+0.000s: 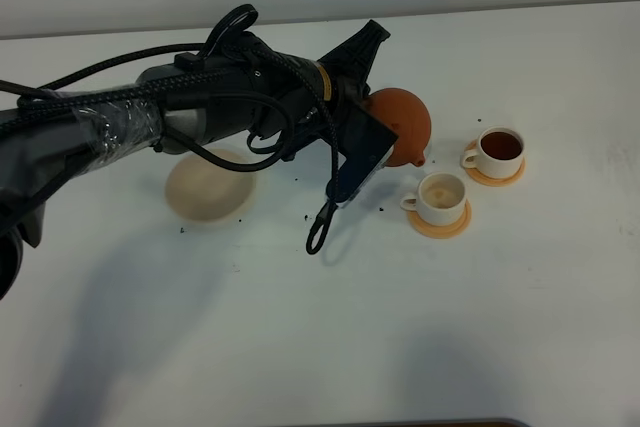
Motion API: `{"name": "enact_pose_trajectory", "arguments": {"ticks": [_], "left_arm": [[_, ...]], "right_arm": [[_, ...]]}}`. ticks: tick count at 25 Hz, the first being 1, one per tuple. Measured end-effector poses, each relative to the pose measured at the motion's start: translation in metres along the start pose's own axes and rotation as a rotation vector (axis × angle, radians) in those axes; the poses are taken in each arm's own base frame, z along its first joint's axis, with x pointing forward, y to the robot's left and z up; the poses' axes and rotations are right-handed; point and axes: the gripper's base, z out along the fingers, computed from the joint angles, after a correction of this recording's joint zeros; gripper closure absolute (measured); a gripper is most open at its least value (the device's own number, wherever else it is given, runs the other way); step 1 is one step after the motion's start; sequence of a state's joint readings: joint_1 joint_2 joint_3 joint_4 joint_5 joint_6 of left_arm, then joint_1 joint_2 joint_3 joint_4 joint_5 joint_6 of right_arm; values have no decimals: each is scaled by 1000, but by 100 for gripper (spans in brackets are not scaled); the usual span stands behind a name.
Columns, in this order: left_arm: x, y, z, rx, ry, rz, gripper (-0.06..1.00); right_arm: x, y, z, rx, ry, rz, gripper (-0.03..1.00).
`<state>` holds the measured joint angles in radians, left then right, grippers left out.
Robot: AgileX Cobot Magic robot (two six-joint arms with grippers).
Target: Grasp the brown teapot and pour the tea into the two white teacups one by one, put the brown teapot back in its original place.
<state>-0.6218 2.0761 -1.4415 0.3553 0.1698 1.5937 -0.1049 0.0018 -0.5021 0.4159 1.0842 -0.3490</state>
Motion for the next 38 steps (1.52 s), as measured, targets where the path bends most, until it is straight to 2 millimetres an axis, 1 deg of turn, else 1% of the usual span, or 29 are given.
{"name": "enact_pose_trajectory", "arguments": {"ticks": [12, 18, 38], "left_arm": [[-8, 7, -1, -41, 6, 102, 83], [-11, 4, 7, -48, -1, 143, 83], [-12, 8, 7, -99, 5, 280, 83]], "right_arm": [[0, 0, 0, 0, 0, 0, 73], [0, 0, 0, 0, 0, 0, 73], [0, 0, 0, 0, 0, 0, 73]]}}
